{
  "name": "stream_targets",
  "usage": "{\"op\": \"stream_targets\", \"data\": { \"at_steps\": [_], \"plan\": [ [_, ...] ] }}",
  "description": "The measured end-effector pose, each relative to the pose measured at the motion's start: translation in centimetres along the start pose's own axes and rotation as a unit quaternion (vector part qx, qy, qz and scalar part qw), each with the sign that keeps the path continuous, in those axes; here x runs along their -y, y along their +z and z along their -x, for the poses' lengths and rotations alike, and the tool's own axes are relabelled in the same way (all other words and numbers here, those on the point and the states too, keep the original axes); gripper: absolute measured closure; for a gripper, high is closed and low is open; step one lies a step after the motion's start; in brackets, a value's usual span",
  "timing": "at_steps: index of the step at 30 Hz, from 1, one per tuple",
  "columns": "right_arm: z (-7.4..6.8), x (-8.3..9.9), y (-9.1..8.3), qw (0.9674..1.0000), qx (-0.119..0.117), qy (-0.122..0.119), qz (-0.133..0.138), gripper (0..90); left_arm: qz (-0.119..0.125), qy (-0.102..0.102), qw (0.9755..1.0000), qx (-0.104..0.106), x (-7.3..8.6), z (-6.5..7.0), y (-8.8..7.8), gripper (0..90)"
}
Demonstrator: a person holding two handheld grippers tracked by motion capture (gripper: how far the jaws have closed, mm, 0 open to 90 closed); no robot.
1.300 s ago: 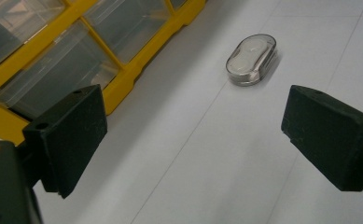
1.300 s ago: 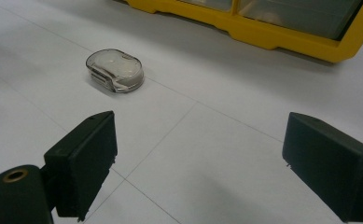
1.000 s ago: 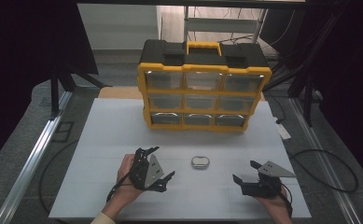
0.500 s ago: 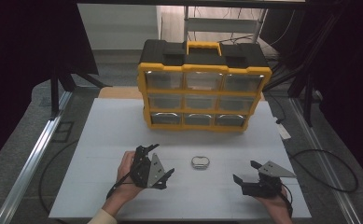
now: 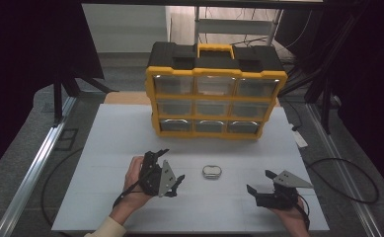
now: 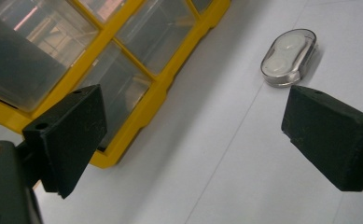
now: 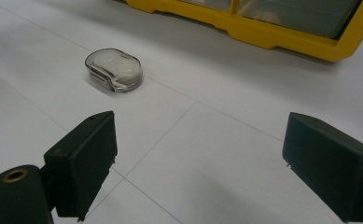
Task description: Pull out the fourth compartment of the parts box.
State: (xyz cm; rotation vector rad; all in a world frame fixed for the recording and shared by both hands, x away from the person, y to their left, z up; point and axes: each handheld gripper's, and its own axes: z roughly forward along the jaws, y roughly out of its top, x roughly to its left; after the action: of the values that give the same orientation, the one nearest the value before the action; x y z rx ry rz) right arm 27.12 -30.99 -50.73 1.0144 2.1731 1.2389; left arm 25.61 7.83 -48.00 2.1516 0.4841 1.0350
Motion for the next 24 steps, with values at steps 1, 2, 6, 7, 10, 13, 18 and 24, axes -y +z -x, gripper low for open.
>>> {"op": "stream_targets", "data": {
  "at_steps": [1,2,6,7,10,13,18,24],
  "plan": [
    [0.0,0.0,0.0,1.0,0.0,0.0,0.0,10.7,0.0,0.002,1.0,-0.002,-0.1,0.0,0.0,7.4],
    [0.0,0.0,0.0,1.0,0.0,0.0,0.0,10.6,0.001,0.004,1.0,-0.004,-0.2,-0.1,0.0,7.4],
    [0.0,0.0,0.0,1.0,0.001,0.001,0.0,10.6,0.001,0.005,1.0,-0.008,-0.4,-0.4,0.1,7.4],
    [0.0,0.0,0.0,1.0,0.001,0.001,0.0,10.7,0.0,0.006,0.9999,-0.008,-0.4,-0.4,0.2,7.4],
    [0.0,0.0,0.0,1.0,0.001,0.0,0.0,10.7,-0.003,0.011,0.9998,-0.013,-0.5,-0.7,0.3,7.4],
    [0.0,0.0,0.0,1.0,0.001,0.001,-0.001,10.6,-0.004,0.012,0.9998,-0.016,-0.6,-1.0,0.4,7.4],
    [0.0,0.0,0.0,1.0,0.001,0.001,-0.001,10.7,-0.005,0.011,0.9997,-0.019,-0.7,-1.3,0.6,7.5],
    [0.1,0.0,0.0,1.0,0.001,0.002,-0.001,10.7,-0.006,0.019,0.9995,-0.026,-1.2,-1.9,0.7,7.5]
  ]
}}
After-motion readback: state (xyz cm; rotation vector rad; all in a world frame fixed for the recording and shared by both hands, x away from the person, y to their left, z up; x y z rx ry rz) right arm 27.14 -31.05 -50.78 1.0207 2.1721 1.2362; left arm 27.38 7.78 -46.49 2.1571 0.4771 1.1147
